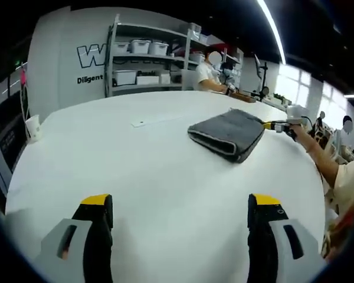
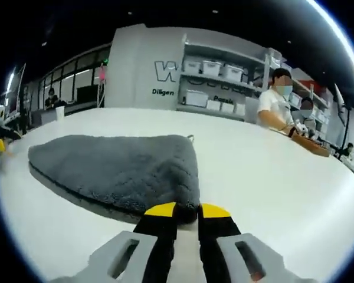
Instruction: Open the folded towel by lifting each exposed corner and separating the folded layers until the towel lies flat within the target outline without major curled edges
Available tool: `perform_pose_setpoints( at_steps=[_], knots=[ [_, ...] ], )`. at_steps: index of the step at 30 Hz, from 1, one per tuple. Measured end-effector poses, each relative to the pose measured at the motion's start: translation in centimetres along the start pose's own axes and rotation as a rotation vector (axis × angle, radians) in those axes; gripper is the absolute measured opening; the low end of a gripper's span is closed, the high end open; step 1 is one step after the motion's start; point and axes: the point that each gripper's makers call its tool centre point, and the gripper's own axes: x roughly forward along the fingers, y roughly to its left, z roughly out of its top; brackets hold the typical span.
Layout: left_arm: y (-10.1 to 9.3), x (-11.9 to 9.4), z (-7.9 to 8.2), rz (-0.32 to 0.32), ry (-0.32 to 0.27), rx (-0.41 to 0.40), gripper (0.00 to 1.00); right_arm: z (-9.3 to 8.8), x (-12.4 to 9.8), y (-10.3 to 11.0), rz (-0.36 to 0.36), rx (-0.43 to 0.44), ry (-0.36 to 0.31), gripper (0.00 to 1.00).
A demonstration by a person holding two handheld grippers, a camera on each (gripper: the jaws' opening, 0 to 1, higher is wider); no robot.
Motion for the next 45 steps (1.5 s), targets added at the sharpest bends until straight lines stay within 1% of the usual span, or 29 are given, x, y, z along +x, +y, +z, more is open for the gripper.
perform_pose_setpoints(
  at_steps=[1,2,3,5,7,8,11,12,13,14,17,18,20,21,24,27,31,33,34,36,38,40,41,43,45],
  knots=[
    [0.0,0.0,0.1,-0.001,-0.001,0.0,0.93,0.0,-0.1,-0.1,-0.009,-0.009,0.005,0.15],
    [-0.1,0.0,0.1,-0.004,-0.004,0.001,0.93,0.1,-0.3,-0.4,-0.034,-0.032,0.017,0.18],
    [-0.1,0.0,0.1,-0.005,-0.005,0.002,0.93,0.2,-0.6,-0.8,-0.061,-0.069,0.034,0.23],
    [-0.2,-0.1,0.1,-0.006,-0.005,0.006,0.93,0.4,-0.9,-1.2,-0.095,-0.092,0.05,0.32],
    [-0.3,-0.1,0.2,-0.009,-0.004,0.009,0.93,0.9,-1.2,-1.6,-0.125,-0.115,0.053,0.43],
    [-0.3,-0.1,0.2,-0.01,-0.005,0.009,0.93,1.2,-1.0,-2.1,-0.131,-0.12,0.056,0.49],
    [-0.4,-0.1,0.2,-0.014,-0.005,0.012,0.93,2.1,-1.6,-2.1,-0.143,-0.126,0.057,0.73],
    [-0.4,-0.1,0.2,-0.015,-0.005,0.013,0.93,2.5,-1.9,-2.0,-0.147,-0.126,0.056,0.83],
    [-0.5,-0.1,0.2,-0.016,-0.005,0.013,0.93,2.8,-2.1,-1.7,-0.142,-0.12,0.051,0.88],
    [-0.5,-0.1,0.2,-0.017,-0.006,0.013,0.93,3.0,-2.5,-1.2,-0.137,-0.119,0.051,0.91],
    [-0.5,0.0,0.2,-0.02,-0.005,0.011,0.93,4.1,-3.7,-0.7,-0.144,-0.143,0.047,0.88],
    [-0.5,0.0,0.1,-0.02,-0.004,0.011,0.93,4.4,-3.9,-0.5,-0.14,-0.148,0.046,0.92],
    [-0.5,0.0,0.1,-0.018,-0.003,0.012,0.93,4.7,-4.4,0.6,-0.11,-0.158,0.06,1.0],
    [-0.5,0.0,0.1,-0.017,-0.002,0.013,0.93,4.8,-4.6,1.3,-0.092,-0.159,0.071,0.98],
    [-0.4,0.0,0.1,-0.015,-0.002,0.013,0.93,5.1,-5.3,3.0,-0.057,-0.175,0.089,0.99],
    [-0.5,0.0,0.1,-0.016,0.0,0.015,0.93,5.0,-5.5,4.1,-0.04,-0.182,0.118,0.99],
    [-0.6,0.2,0.1,-0.024,0.001,0.015,0.93,5.2,-5.8,6.4,0.005,-0.181,0.125,0.99],
    [-0.8,0.3,0.3,-0.033,-0.005,0.013,0.93,5.9,-5.5,8.5,0.067,-0.178,0.104,0.99],
    [-0.8,0.3,0.3,-0.033,-0.007,0.012,0.93,6.0,-5.4,9.0,0.083,-0.182,0.1,0.99],
    [-1.0,0.3,0.4,-0.035,-0.012,0.011,0.92,6.5,-5.1,11.1,0.156,-0.207,0.057,0.99],
    [-1.2,0.4,0.4,-0.041,-0.011,0.012,0.92,6.8,-4.7,12.1,0.191,-0.188,0.03,0.99],
    [-1.3,0.4,0.4,-0.045,-0.011,0.015,0.92,6.7,-4.5,13.3,0.235,-0.191,0.01,0.99],
    [-1.3,0.5,0.3,-0.046,-0.008,0.014,0.92,6.3,-4.3,13.8,0.249,-0.19,0.013,0.99],
    [-1.3,0.6,0.1,-0.046,-0.003,0.012,0.92,5.5,-3.9,14.6,0.278,-0.199,0.029,0.99],
    [-1.2,0.7,-0.1,-0.042,0.006,0.008,0.92,4.3,-3.8,15.3,0.299,-0.215,0.059,0.99]
  ],
)
